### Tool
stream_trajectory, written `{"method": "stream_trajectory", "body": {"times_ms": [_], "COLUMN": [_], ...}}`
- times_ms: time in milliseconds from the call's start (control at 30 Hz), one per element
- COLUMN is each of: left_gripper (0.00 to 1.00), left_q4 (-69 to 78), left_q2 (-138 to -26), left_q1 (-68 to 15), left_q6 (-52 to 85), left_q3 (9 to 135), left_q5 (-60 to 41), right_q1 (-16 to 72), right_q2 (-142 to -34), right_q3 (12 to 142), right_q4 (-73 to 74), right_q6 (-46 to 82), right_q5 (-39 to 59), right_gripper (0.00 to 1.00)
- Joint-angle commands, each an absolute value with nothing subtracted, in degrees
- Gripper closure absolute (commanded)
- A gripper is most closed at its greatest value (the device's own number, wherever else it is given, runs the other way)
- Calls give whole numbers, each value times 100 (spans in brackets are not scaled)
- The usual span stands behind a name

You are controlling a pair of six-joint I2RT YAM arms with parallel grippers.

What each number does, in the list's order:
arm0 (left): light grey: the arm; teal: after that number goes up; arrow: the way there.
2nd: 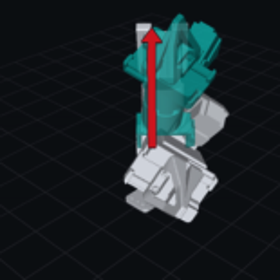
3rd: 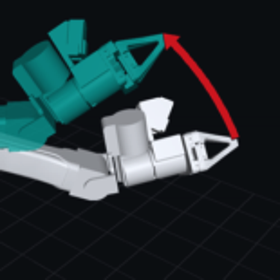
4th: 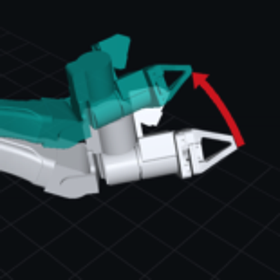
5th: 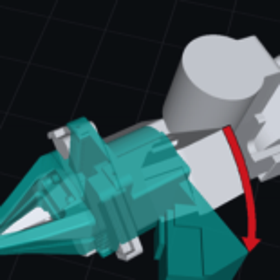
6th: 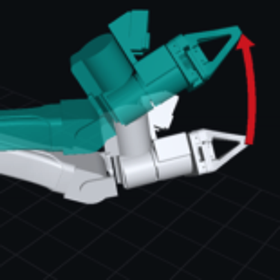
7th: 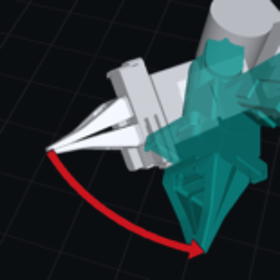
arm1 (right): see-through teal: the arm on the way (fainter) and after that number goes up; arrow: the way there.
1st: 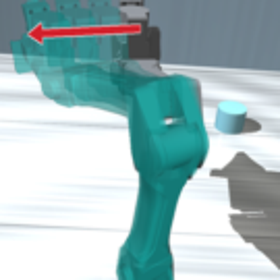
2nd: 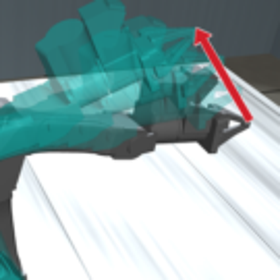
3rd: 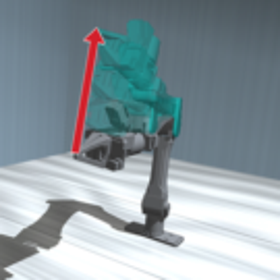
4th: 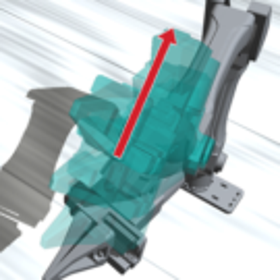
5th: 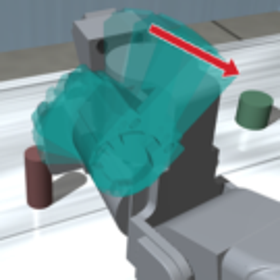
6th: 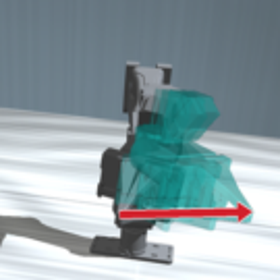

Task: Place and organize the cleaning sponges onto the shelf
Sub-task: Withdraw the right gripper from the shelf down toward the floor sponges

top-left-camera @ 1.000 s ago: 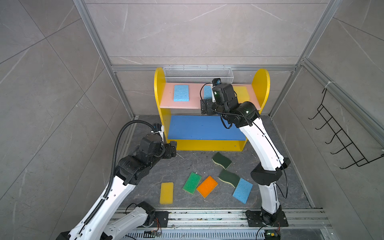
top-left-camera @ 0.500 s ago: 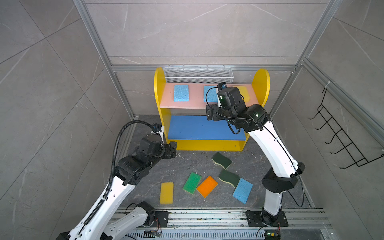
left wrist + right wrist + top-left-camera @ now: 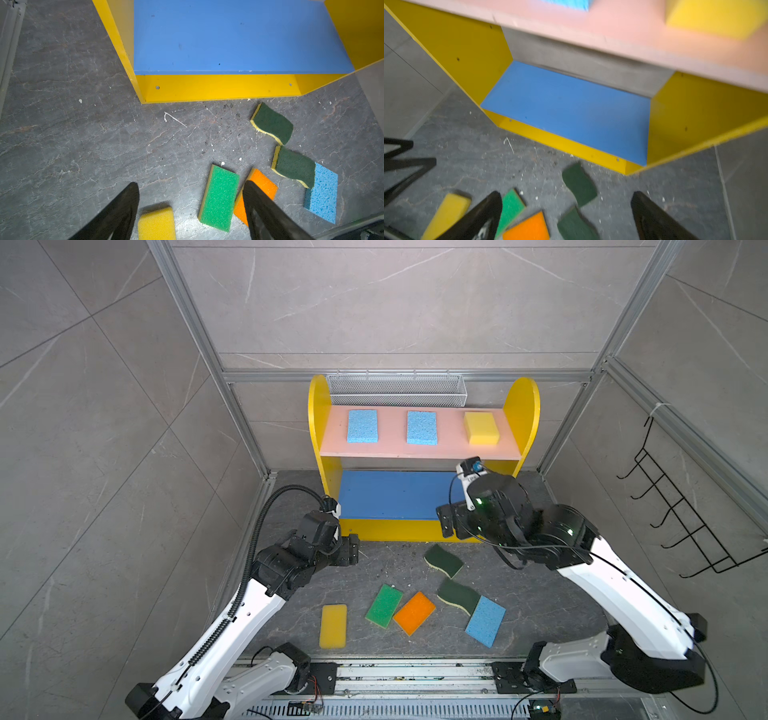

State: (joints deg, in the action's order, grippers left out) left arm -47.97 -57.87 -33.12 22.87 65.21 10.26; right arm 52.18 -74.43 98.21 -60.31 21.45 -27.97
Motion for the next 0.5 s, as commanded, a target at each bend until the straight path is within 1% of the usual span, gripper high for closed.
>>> {"method": "stream_trajectory", "body": {"times_ms": [0, 167, 333, 467], "left_gripper": [19, 19, 19, 20], "left_q4": [-4667, -4360, -4019, -4017], "left_q2": [-5835, -5976, -6188, -6227], "left_q1": [-3313, -3319, -3333, -3361], "left_q6": [2230, 2046, 2186, 2291], "left_q3": [6563, 6729, 6684, 6462], "left_q5": [1237, 1537, 1189, 1392], "right_q1": [5356, 5796, 5994, 5994], "right_q2": [-6672, -5744, -5199, -5147], "right_q3": [8771, 7316, 6640, 6351], "right_q4": [-6038, -6343, -6603, -6745], "right_q6": [3159, 4231, 4798, 4960], "right_q5": [-2795, -2884, -3154, -3223], "right_gripper": [2, 3, 3, 2]}}
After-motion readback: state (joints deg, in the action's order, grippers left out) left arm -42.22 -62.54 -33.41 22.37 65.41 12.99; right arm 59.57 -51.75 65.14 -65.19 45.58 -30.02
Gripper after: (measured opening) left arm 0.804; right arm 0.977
